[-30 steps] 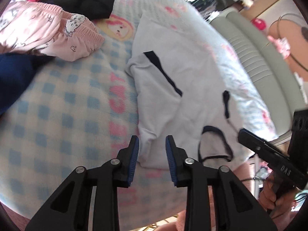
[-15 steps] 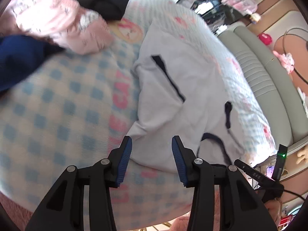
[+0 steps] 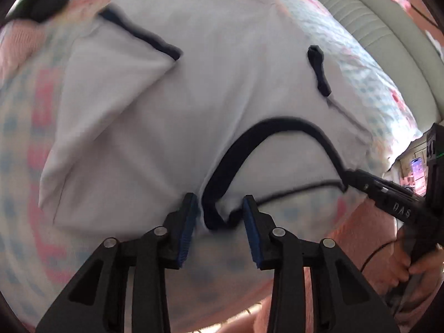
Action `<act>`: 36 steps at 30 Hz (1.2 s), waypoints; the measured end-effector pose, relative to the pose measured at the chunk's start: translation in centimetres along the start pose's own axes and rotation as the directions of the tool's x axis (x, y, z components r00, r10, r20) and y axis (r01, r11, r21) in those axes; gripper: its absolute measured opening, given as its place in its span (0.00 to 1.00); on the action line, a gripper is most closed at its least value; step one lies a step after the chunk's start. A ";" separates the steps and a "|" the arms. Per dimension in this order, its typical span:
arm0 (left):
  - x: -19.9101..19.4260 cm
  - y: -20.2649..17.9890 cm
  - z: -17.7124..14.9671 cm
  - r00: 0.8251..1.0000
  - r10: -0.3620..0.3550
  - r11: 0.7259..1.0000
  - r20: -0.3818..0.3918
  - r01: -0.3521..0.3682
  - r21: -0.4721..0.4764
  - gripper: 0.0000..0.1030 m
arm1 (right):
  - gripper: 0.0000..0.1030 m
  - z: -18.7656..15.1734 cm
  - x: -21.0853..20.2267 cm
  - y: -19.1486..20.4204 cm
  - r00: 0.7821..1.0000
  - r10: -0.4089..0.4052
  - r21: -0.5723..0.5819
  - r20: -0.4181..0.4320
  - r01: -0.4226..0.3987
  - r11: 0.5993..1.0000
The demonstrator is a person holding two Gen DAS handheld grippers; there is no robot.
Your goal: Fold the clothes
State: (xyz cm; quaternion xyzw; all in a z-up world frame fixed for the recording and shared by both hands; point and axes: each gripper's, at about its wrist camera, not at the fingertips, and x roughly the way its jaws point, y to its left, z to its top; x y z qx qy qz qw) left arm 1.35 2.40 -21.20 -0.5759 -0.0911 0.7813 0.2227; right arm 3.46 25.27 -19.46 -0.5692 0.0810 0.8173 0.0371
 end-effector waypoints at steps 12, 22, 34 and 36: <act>-4.7 2.6 -1.3 0.985 -0.149 0.982 0.089 0.158 -0.103 0.34 | 0.43 1.1 -2.2 -1.8 0.988 0.146 0.081 0.057 -0.150 0.985; -6.3 1.0 1.1 0.966 -0.133 0.991 0.223 0.137 -0.004 0.34 | 0.43 1.2 -3.1 1.6 0.967 0.229 -0.035 0.115 -0.226 0.973; -1.4 -1.0 0.7 1.000 -0.016 0.999 0.021 0.015 0.032 0.32 | 0.41 -0.3 0.3 2.5 0.975 0.220 -0.029 -0.003 -0.220 0.975; -3.2 0.6 -0.2 0.992 -0.110 0.993 0.064 0.112 -0.042 0.32 | 0.41 -0.8 -0.9 1.4 0.966 0.257 -0.006 0.015 -0.257 0.967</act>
